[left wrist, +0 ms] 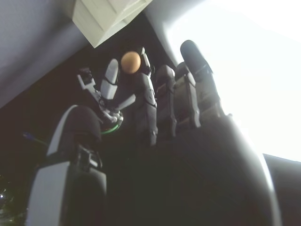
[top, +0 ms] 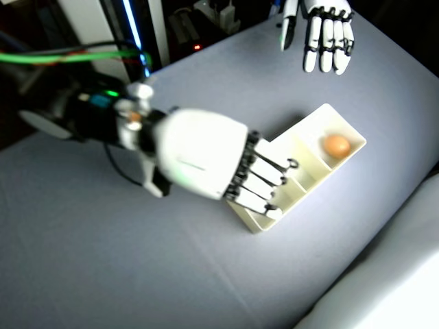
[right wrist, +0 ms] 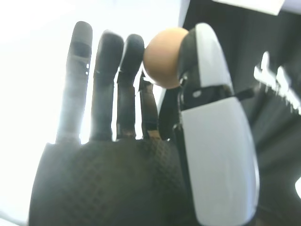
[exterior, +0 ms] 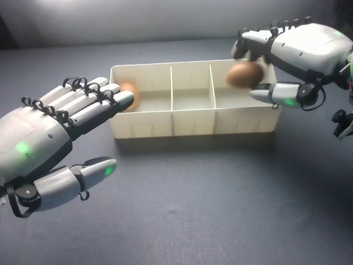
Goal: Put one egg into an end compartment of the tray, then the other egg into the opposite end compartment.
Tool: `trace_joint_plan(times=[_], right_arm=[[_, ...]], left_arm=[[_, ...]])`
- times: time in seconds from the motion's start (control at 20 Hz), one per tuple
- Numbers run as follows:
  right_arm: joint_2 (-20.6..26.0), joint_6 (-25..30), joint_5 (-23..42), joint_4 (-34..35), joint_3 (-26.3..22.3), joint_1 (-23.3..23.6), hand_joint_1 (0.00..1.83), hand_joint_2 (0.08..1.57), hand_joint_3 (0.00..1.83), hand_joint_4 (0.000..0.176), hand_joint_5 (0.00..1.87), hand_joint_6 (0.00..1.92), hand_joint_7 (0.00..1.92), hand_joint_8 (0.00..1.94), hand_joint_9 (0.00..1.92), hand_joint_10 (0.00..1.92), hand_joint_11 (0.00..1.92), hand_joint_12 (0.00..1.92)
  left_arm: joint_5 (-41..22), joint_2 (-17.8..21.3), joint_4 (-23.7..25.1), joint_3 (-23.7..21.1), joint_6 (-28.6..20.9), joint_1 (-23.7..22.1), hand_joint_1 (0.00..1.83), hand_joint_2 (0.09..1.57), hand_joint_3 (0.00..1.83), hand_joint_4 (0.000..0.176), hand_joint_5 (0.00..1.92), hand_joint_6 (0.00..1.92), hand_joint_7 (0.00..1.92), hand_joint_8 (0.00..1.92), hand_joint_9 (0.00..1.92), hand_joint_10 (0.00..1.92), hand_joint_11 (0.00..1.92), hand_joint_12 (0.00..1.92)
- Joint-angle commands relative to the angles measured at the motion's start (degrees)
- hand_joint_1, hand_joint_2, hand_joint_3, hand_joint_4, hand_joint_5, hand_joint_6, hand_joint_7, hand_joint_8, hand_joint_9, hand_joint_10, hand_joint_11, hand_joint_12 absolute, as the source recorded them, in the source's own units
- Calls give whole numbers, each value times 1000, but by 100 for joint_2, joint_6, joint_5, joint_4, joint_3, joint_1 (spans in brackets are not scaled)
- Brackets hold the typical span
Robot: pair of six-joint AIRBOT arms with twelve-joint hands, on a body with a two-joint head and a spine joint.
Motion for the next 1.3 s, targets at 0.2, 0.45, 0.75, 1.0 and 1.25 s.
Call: trace_joint_plan(times=[0.2, 0.45, 0.75, 1.0, 1.25], right_arm=[[214, -53, 1073, 77, -328, 103, 325, 1262, 2, 0, 0, 0, 0, 0, 0, 324, 0, 1809], [1022, -42, 2357, -197, -1240, -358, 216, 1351, 0, 14, 0, 0, 0, 0, 2, 200, 0, 1560], [1813, -5, 4333, -314, -2309, -1655, 142, 1341, 0, 82, 0, 0, 0, 0, 0, 0, 0, 10], [2172, 324, 5871, 46, -2835, -2988, 174, 1340, 0, 62, 0, 0, 0, 0, 0, 0, 0, 0], [2497, 431, 6706, 204, -3044, -3558, 102, 1383, 7, 0, 0, 0, 0, 0, 0, 0, 0, 0]], left_arm=[[-842, 2, -96, -3, -47, -30, 361, 1423, 0, 52, 91, 4, 68, 1, 55, 7, 0, 642], [-1235, 110, -398, -98, -11, 194, 374, 1423, 0, 38, 125, 5, 71, 2, 84, 11, 0, 661], [-1686, 263, -727, -257, 166, 382, 5, 1223, 0, 54, 0, 0, 0, 0, 0, 0, 0, 0], [-2265, 285, -1061, -324, 171, 650, 43, 1257, 9, 72, 0, 0, 0, 0, 0, 0, 0, 0], [-2735, 426, -1280, -448, 357, 725, 373, 1235, 0, 143, 0, 0, 0, 0, 0, 0, 0, 0]])
